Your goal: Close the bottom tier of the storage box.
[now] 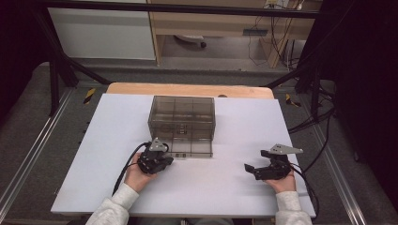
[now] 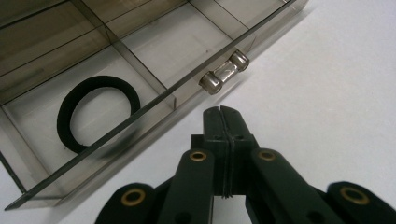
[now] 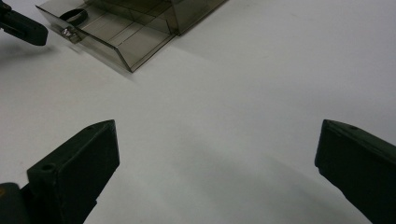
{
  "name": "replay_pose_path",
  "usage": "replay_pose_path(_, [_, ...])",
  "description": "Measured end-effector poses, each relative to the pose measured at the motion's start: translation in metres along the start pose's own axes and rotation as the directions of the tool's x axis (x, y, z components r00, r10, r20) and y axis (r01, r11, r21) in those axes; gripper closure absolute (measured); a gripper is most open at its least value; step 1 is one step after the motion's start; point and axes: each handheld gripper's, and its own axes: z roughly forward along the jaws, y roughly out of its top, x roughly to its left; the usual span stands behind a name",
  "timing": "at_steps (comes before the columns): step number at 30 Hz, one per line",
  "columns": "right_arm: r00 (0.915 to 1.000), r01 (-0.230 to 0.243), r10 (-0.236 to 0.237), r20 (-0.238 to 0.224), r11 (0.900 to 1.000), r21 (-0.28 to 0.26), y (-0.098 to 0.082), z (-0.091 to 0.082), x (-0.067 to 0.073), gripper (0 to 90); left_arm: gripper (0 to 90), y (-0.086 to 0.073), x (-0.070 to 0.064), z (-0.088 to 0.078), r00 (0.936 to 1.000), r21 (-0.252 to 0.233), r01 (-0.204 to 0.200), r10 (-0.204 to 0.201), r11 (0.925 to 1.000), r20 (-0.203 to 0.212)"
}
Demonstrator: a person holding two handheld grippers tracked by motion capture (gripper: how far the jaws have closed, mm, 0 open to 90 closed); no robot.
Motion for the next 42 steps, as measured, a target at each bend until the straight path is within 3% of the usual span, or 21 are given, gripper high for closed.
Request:
replay_pose_path(23, [1.0, 0.005, -0.005, 0.002, 1.0, -0.005, 0.0, 0.0, 0.0, 0.4, 89.2, 0.003, 0.004, 0.01, 0.9991, -0.029, -0.003, 0.002, 0.9996, -0.043])
replay_pose_path(42, [1.0, 0.006, -0.006, 0.002, 1.0, -0.004, 0.0, 0.0, 0.0, 0.4, 89.1, 0.003, 0.005, 0.013, 0.9991, -0.049, 0.0, -0.002, 0.9988, -0.042])
